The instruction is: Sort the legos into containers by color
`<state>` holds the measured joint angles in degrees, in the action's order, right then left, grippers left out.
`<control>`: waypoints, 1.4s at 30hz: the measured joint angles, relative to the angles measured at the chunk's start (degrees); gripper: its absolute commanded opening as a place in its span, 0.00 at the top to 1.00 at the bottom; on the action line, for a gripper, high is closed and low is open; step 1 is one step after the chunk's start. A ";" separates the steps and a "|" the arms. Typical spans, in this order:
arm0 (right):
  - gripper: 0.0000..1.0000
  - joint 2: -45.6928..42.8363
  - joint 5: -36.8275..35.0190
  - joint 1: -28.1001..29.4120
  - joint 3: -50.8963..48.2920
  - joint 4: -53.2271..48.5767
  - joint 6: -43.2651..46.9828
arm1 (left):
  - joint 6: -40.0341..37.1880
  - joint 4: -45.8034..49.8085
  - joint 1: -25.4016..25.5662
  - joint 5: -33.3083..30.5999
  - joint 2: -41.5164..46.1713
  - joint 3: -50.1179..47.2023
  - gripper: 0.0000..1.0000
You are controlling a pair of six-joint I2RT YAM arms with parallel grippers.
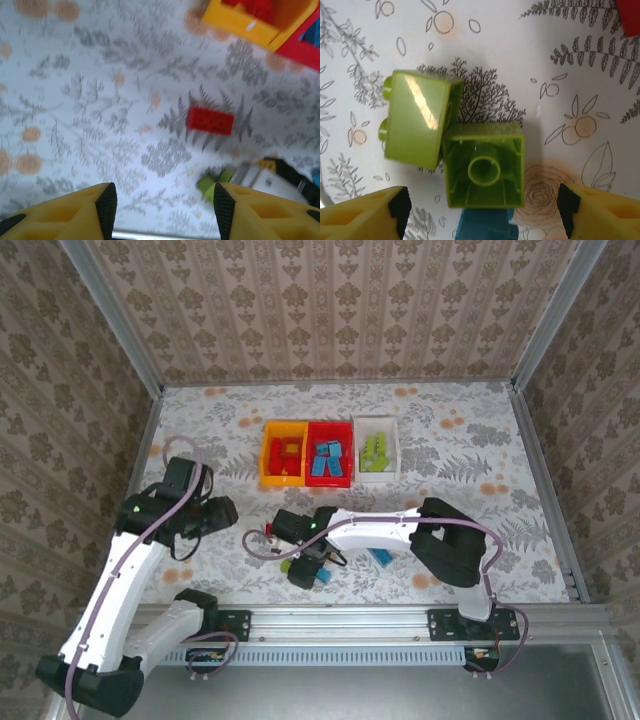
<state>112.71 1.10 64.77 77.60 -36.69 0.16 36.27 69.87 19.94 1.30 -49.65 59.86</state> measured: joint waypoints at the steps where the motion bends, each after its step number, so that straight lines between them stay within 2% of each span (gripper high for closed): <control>1: 0.24 0.55 -0.48 0.00 0.55 0.04 -0.11 | -0.13 1.75 -0.28 0.74 1.03 -1.07 0.42; 5: 0.28 1.75 -1.70 0.00 1.77 0.04 -0.35 | -1.53 6.25 -0.98 4.15 4.50 -4.59 0.42; 17: 0.57 4.46 -4.15 -0.02 4.85 -0.87 -1.18 | -2.93 7.65 -1.29 9.88 7.02 -6.19 0.42; 25: 0.59 2.82 -5.27 -2.82 4.42 -0.85 -3.48 | -3.80 2.71 -1.29 16.17 7.02 -8.09 0.41; 30: 0.59 -3.78 -5.81 -7.67 3.67 -0.79 -5.38 | -4.02 -2.73 -1.29 21.57 5.53 -8.13 0.41; 33: 0.59 -9.68 -5.86 -12.63 2.51 -0.24 -7.50 | -3.85 -7.30 -1.22 24.37 2.93 -8.13 0.41; 38: 0.57 -17.53 -6.38 -24.70 -1.16 1.16 -12.72 | -2.84 -15.82 1.42 26.64 -3.45 -7.45 0.41; 42: 0.58 -17.33 -7.45 -33.42 -1.22 1.03 -17.53 | -2.40 -21.68 6.05 26.71 -10.47 -3.63 0.41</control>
<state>95.37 -6.35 31.35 76.38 -35.66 -17.37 33.87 48.18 26.00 28.01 -60.12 56.23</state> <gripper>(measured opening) 0.426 0.593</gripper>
